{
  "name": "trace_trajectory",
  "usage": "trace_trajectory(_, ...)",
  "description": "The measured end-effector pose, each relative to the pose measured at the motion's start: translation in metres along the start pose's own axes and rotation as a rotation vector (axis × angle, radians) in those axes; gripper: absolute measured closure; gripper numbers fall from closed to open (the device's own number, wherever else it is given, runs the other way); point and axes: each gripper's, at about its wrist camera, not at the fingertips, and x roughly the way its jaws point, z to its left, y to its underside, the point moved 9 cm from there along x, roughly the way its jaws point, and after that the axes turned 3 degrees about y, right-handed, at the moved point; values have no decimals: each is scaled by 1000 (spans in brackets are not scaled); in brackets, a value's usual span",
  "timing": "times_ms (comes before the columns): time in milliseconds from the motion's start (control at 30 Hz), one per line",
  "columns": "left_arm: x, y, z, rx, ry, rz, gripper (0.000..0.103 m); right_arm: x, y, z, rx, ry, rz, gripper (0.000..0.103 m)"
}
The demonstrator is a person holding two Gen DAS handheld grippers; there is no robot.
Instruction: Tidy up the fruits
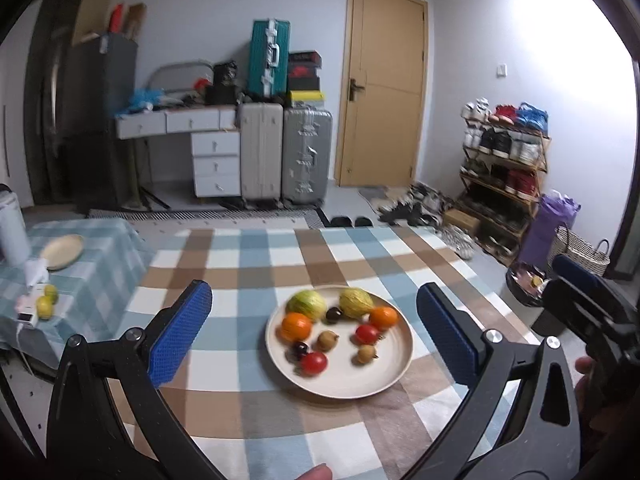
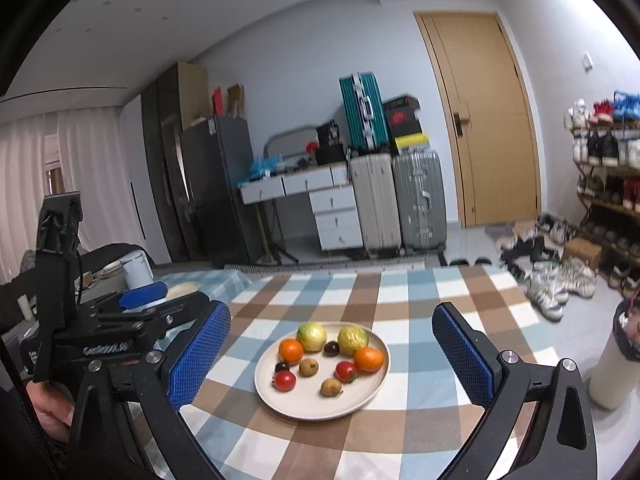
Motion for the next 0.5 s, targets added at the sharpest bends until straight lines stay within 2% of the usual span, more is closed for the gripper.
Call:
trace_trajectory(233,-35,-3,5,43,-64,-103,1,-25,-2,14,-54,35,-67,0)
trace_trajectory(500,-44,12,13,15,-53,-101,1,-36,3,19,-78,61,-97,0)
